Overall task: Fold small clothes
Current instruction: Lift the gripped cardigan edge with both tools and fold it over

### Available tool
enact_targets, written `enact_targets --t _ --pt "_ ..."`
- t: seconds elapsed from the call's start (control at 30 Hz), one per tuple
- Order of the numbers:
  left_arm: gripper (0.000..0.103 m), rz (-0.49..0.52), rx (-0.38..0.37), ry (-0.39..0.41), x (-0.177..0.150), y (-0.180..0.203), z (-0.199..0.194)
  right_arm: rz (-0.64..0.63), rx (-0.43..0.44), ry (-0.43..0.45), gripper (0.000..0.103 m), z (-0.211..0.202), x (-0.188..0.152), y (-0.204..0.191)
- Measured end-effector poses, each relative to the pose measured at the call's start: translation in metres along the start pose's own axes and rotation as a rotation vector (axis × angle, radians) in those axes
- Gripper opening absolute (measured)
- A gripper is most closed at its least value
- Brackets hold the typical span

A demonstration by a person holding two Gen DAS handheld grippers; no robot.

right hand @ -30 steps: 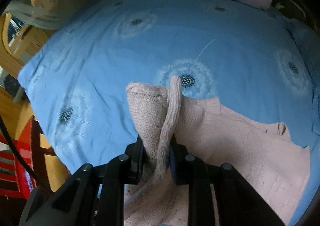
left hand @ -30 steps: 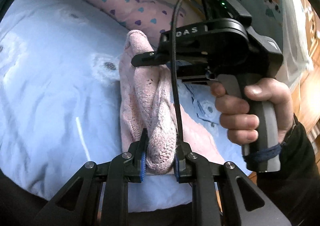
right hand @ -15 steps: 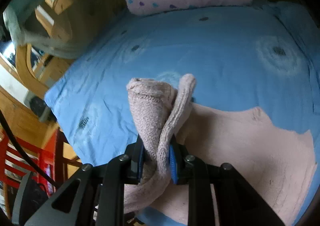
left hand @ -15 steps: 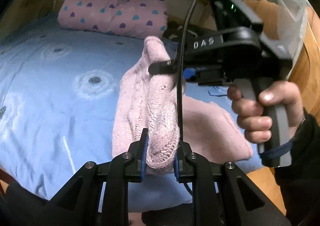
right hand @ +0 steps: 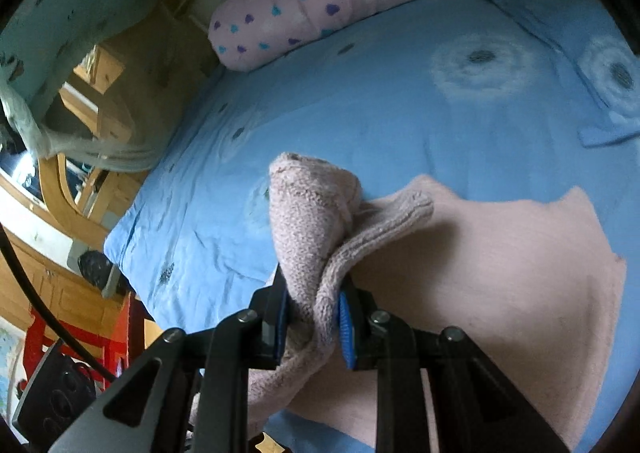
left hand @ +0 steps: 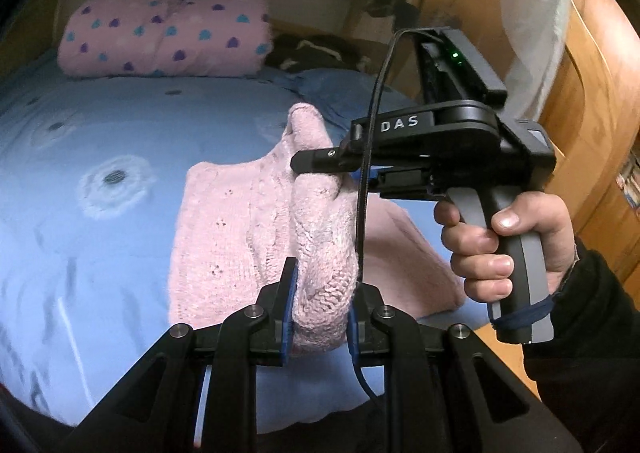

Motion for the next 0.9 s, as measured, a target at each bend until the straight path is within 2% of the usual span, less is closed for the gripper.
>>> enact_targets --t 0.2,0.47,0.9 --pt "0.0 0.054 -0.032 -0.024 0.004 0.032 0.014 0.033 -0.018 0.014 0.022 -0.026 -0.008 0.032" --pt "0.0 0.111 -0.036 -0.051 0.003 0.064 0.034 0.055 -0.012 0.057 0.022 -0.058 -0.009 0.066" --pt "0.0 0.136 -0.024 -0.1 0.001 0.1 0.07 0.104 0.072 0.113 0.022 -0.076 -0.009 0.105"
Point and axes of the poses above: each gripper's, at about its wrist camera, not at the fingertips, and z roughly the way its jaws point, y to its right, x to its top, the point moved 2 cm from there along z, roughly the way its jaws point, and after that the axes turned 10 degrees about x, right-handed, at the moved point
